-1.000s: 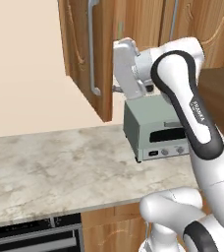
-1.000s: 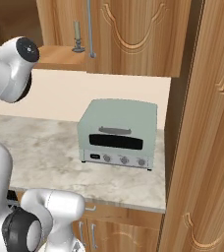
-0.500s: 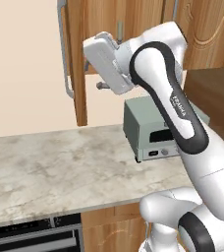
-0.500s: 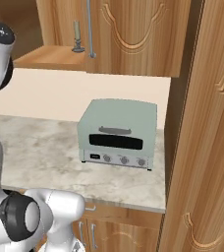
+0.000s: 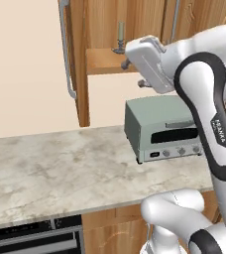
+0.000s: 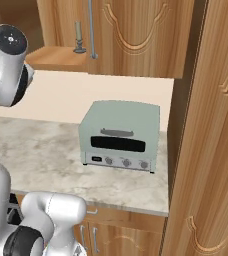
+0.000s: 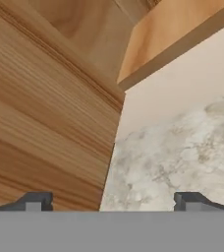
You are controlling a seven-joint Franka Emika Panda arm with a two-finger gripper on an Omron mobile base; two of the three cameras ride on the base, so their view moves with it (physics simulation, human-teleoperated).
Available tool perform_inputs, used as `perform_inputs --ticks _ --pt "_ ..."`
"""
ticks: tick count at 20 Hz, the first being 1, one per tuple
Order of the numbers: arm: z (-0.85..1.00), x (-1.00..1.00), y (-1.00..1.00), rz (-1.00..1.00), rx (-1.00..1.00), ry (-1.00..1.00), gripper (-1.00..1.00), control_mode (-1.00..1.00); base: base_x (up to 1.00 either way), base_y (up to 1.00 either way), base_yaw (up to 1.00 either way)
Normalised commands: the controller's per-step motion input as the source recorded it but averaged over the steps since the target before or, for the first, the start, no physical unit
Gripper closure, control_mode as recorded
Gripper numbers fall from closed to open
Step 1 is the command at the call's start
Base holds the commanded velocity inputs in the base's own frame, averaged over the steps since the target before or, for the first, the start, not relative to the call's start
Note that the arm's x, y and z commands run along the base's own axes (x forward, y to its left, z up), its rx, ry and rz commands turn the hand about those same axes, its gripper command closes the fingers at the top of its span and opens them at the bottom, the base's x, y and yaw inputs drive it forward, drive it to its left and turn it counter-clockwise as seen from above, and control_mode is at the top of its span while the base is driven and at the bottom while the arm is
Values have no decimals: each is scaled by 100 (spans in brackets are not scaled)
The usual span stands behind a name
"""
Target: The dining table condiment station is running low on ketchup. Refill the condiment station by opening the cabinet and taking the ketchup from the cabinet and placing it on the dining table.
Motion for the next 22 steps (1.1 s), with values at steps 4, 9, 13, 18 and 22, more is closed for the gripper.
perform_inputs --ticks 4,9,13,18,22 --pt "0 0 -97 -34 -35 -21 -100 -100 0 0 0" --pt "0 1 -98 -35 -50 -19 -100 -100 0 0 0" --pt "0 0 -99 -28 -50 -23 -100 -100 0 0 0" --pt "0 0 -70 -5 -25 -18 -100 -100 0 0 0" --pt "0 3 0 0 0 -15 -100 -100 0 0 0"
